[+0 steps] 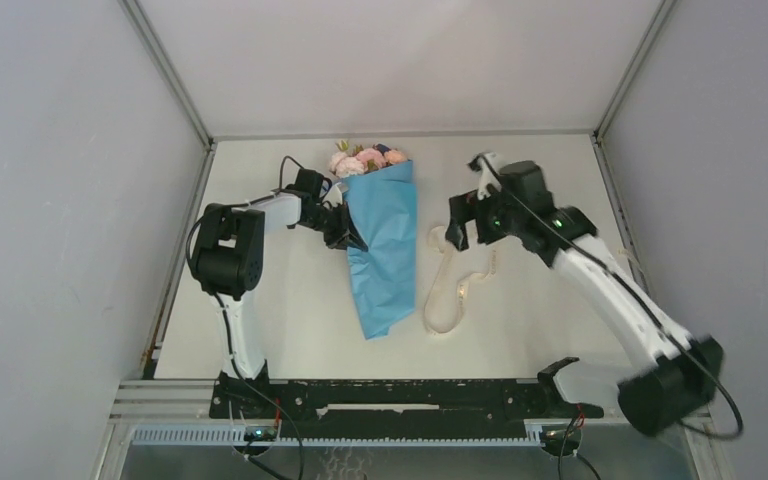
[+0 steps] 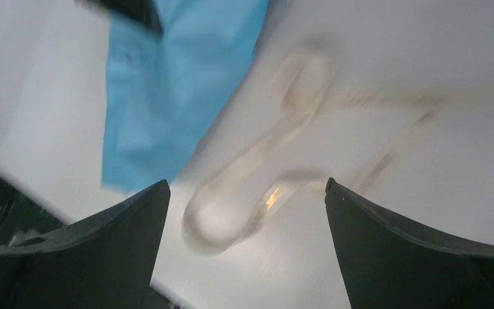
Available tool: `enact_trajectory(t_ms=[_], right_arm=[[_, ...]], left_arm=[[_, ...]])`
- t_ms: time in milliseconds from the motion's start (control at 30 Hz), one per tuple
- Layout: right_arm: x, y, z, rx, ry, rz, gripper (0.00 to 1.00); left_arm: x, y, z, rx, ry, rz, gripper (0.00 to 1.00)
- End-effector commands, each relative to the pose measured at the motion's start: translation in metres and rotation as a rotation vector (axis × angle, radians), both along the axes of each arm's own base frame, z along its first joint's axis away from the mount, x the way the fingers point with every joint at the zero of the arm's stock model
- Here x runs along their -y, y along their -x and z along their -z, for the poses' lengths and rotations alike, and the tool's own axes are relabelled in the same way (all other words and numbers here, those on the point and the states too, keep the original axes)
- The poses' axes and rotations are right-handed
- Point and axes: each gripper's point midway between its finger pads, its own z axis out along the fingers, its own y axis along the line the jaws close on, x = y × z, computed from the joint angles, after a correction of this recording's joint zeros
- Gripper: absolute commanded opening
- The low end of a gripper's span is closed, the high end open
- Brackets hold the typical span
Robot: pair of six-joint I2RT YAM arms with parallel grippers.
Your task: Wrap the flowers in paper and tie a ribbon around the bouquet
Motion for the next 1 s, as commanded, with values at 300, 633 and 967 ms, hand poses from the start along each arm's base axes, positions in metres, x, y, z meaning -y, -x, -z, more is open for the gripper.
enact_trajectory(t_ms=[300, 633, 967], right_arm=[[0.022, -0.034, -0.017, 0.162, -0.27, 0.29, 0.61], [0.09, -0.034, 0.1, -0.135, 0.091, 0.633, 0.62], [0.086, -0.058, 0.162, -0.325, 0.083, 0.636, 0.56]], left_arm=[[-0.004, -0.004, -0.02, 0.076, -0.006, 0.011, 0.0], [-0.002, -0.002, -0.019, 0.064, 0.005, 0.015, 0.0], [-0.001, -0.003, -0.022, 0.069, 0.02, 0.013, 0.0]])
